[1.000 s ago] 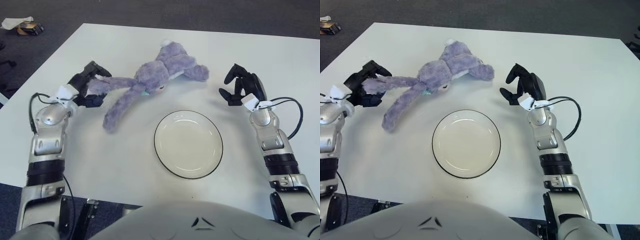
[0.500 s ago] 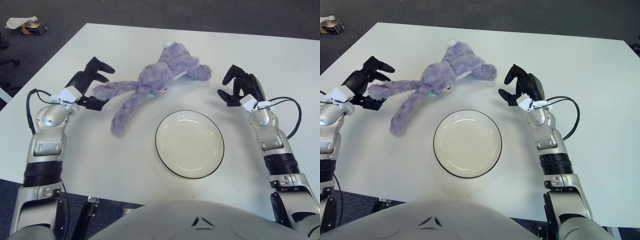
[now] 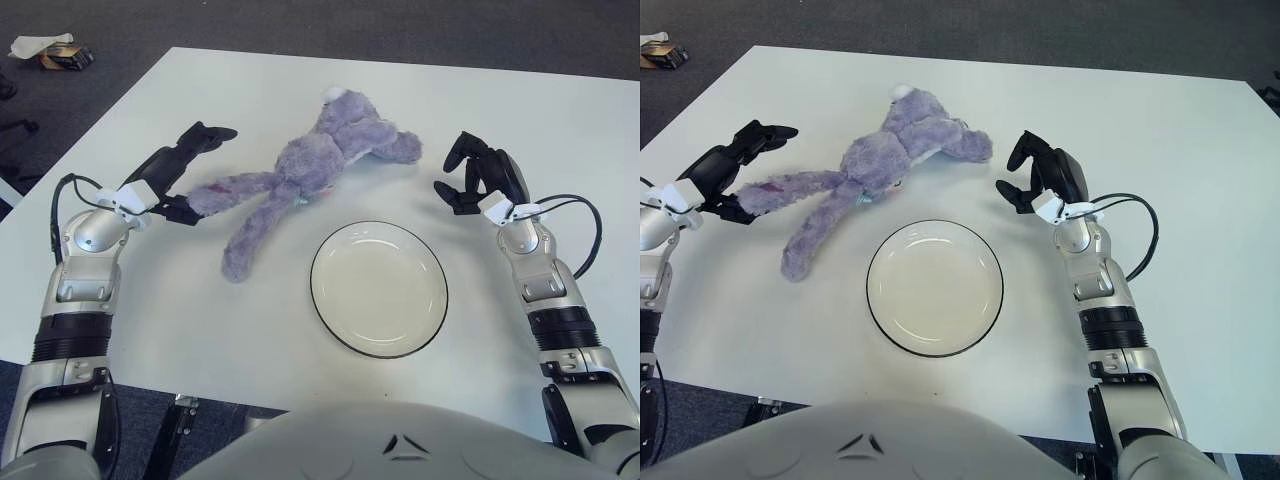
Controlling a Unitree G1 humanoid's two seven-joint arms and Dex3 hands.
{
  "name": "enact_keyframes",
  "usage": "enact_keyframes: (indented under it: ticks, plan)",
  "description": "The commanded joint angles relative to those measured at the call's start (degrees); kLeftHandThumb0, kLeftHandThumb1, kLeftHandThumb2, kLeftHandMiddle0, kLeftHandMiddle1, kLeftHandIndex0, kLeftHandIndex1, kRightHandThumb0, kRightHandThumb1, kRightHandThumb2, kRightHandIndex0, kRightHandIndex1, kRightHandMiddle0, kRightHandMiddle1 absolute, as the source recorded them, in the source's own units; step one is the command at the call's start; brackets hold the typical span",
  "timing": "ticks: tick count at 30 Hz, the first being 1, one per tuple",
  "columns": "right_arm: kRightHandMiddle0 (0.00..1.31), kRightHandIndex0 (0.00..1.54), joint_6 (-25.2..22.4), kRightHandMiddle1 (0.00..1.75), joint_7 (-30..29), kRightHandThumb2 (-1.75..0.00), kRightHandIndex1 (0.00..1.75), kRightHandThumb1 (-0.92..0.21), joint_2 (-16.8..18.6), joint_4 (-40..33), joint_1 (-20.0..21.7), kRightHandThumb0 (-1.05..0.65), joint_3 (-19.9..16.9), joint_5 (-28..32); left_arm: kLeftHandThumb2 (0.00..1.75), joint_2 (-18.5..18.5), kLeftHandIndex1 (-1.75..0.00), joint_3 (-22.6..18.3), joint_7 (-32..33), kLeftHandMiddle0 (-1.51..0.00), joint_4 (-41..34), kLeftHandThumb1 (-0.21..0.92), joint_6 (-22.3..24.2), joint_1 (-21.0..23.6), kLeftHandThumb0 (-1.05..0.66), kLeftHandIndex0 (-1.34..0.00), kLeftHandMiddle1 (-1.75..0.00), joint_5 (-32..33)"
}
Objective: Put the doll into the plate.
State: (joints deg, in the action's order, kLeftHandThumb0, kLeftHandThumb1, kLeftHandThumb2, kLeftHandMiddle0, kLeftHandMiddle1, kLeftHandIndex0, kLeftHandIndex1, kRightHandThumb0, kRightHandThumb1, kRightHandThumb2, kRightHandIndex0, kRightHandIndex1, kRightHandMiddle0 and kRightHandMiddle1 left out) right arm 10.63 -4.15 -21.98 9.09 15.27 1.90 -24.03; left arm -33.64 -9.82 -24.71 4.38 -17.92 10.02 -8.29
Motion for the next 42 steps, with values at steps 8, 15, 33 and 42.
enact_keyframes:
  ticks: [8,15,33,42]
  plan:
    - [0.49,1.04,0.67,1.75,0.74,-1.12,1.75,-0.47,-0.85,0.39,0.07,-0.43,0.24,0.15,1.32,4.49,-0.60,2.38,29.01,-0.01,-7.08,0.36,7.37,-1.30,-0.12,0.00,-0.13,-30.19]
    - [0.48,1.05,1.69,1.75,1.07,-1.11,1.75,-0.48,-1.14,0.86,-0.10,-0.43,0.38,0.27,1.52,4.53,-0.83,5.03,38.74,0.00,-6.22,0.26,11.19,-0.26,0.16,0.00,-0.27,-40.58]
    - [0.47,1.05,2.15,1.75,3.09,-1.08,1.75,-0.50,-1.70,0.51,-0.97,-0.42,0.68,0.54,1.51,2.77,-1.19,8.94,37.18,0.00,-10.22,0.23,21.12,0.21,0.23,0.00,-0.47,-48.53]
    - [0.46,1.06,3.33,1.75,3.81,-1.07,1.75,-0.51,-2.59,0.79,-1.25,-0.42,1.43,-0.14,1.52,0.42,-1.44,10.35,34.34,-0.26,-8.97,0.11,26.15,1.01,0.14,-0.18,-1.18,-53.57]
